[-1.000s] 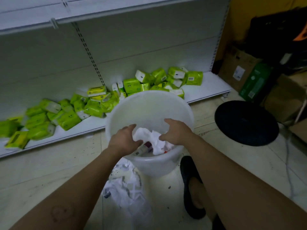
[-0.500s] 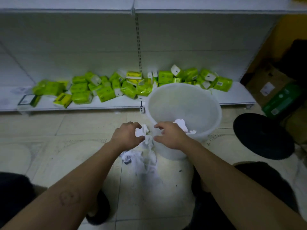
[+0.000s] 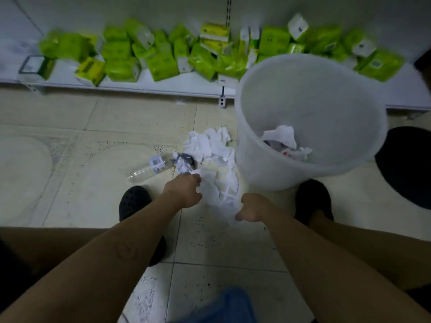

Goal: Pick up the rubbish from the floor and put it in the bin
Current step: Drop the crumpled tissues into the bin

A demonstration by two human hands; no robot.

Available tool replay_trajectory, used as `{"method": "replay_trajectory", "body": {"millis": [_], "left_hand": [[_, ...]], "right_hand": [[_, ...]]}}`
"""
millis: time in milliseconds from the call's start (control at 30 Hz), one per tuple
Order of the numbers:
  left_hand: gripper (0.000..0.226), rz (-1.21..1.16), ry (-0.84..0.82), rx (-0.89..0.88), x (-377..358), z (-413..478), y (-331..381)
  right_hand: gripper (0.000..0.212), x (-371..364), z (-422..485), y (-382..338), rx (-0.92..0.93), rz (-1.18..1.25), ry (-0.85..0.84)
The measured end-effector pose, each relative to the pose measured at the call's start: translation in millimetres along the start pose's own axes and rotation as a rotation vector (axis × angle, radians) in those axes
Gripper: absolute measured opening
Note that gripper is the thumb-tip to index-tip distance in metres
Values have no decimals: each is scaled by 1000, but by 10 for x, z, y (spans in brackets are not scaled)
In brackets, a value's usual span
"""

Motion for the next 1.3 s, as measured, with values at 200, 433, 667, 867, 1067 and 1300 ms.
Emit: {"method": "replay_trajectory", "body": {"millis": [200, 433, 667, 867, 1067, 1300], "left_hand": [[67, -34, -17, 54, -494, 721, -8], [82, 23, 63, 36, -821, 1354, -105], [29, 17, 121, -49, -946, 1402, -252], [26, -32, 164, -30, -757, 1225, -382], [29, 64, 125, 77, -389, 999, -387], [66, -145, 54, 15, 214, 459, -184]], "right_hand": [[60, -457, 718, 230, -111, 164, -12], [72, -821, 1252, 547, -385, 363, 104], [55, -1044, 1431, 587, -494, 404, 217], [27, -1101, 1285, 553, -392, 526, 57], [32, -772, 944, 417, -294, 391, 37], [21, -25, 374, 114, -108, 284, 183]]}}
Point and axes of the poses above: each hand's wrist, its own z-axis towards the middle knuckle, its own x-axis out of the back of the hand, y = z × x, the point moved 9 cm from there along z, towards the middle knuckle, and after that the axes turned 3 degrees about -y, right-handed, at the moved point
